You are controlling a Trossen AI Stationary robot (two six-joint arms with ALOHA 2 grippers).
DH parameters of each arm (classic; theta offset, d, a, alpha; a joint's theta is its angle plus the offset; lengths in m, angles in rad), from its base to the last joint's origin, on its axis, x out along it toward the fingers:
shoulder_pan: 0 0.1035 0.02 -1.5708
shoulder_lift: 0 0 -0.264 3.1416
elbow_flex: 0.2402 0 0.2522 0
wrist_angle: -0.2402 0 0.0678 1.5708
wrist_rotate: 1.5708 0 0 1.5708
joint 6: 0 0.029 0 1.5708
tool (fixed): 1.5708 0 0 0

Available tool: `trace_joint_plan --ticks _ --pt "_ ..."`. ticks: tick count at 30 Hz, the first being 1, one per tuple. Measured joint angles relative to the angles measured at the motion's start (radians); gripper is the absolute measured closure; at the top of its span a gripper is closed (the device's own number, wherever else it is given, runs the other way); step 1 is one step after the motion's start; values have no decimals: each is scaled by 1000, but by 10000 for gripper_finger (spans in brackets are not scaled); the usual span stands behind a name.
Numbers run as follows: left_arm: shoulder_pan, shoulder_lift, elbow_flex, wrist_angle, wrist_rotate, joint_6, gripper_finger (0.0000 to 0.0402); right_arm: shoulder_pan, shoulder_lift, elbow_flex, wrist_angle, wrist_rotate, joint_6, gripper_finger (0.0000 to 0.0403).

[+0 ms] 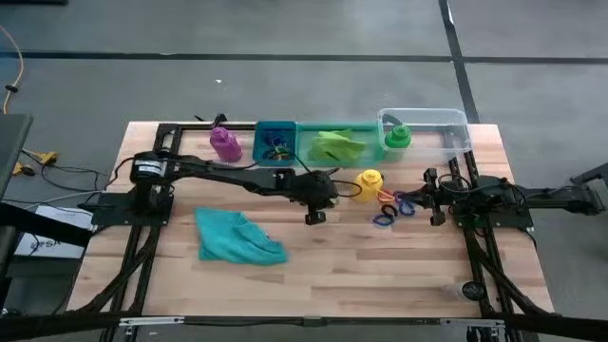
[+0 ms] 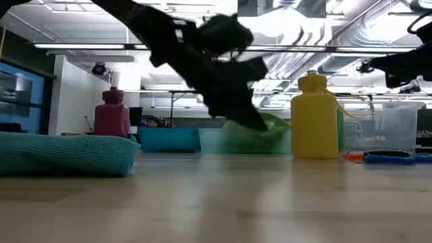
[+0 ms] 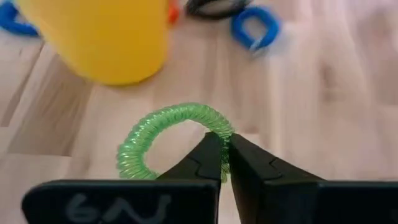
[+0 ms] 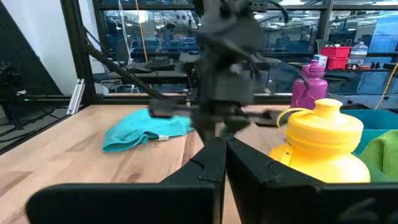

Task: Pick & Place Sports Items
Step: Put the green spring keychain into the blue bin

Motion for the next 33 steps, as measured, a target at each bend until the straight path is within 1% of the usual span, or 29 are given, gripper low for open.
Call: trace_joint_plan --ticks 4,8,12,16,18,24,27,29,33 --pt "-13 -58 0 -39 -27 -32 400 0 0 0 0 0 0 403" --pt "-9 -107 0 -39 -32 -3 400 0 0 0 0 0 0 403" --pt "20 -141 1 -41 -26 47 400 0 0 0 0 0 0 403" --pt "85 -174 2 -63 12 90 400 0 0 0 0 0 0 403" --pt "124 -191 2 -101 33 119 400 0 0 0 0 0 0 403" --pt "252 -244 2 -248 41 282 400 0 0 0 0 0 0 402" --pt "319 -264 2 -331 21 379 400 0 0 0 0 0 0 402" --pt "361 -273 2 -381 -14 441 400 0 0 0 0 0 0 402" --pt "440 -276 3 -451 -132 555 400 0 0 0 0 0 0 402"
